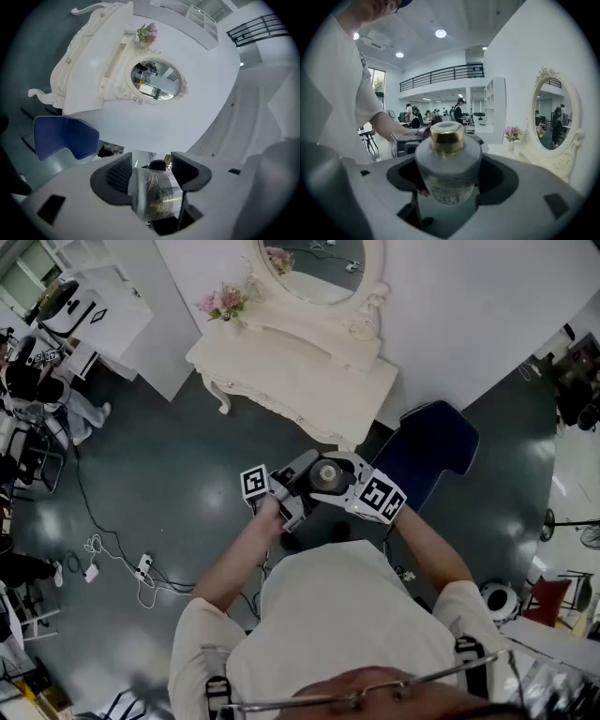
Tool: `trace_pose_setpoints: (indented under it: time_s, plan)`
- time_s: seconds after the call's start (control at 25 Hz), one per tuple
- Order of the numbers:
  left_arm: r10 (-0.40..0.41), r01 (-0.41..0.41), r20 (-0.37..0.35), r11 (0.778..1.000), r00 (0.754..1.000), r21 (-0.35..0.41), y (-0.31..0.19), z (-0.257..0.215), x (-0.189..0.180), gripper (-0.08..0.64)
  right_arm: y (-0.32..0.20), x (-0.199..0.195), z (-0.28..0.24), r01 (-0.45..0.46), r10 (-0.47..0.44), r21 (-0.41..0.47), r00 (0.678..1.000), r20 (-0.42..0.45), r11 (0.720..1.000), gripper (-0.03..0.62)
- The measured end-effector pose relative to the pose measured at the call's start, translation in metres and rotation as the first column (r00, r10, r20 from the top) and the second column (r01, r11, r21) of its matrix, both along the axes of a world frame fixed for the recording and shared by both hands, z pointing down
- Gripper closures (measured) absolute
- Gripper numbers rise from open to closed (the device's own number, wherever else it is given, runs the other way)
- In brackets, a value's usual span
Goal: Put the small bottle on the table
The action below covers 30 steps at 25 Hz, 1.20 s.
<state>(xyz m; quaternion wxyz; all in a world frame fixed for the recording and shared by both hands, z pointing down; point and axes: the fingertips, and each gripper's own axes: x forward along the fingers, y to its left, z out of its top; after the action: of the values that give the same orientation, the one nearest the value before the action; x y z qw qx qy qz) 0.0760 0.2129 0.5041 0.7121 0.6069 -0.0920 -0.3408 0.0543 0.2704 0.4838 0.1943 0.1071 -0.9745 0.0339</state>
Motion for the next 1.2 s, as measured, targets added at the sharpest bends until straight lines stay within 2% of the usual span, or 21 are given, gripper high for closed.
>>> trace_pose_setpoints:
  time_s: [0.72, 1.2]
  plan:
    - [0.036, -0.036, -0.008, 0.999, 0.999, -0.006, -0.007, 0.001, -0.02, 0.305, -0.008, -0.022, 0.003, -0.029, 0.029, -0.005, 1.0, -0.012, 1.0, 0.247]
    - [0.075, -0.075, 0.006, 0.997, 0.997, -0.003, 0.0, 0.003, -0.061, 0.305, -0.002, -0.065, 0.005, -0.068, 0.068, 0.003, 0.998, -0.001, 0.998, 0.247]
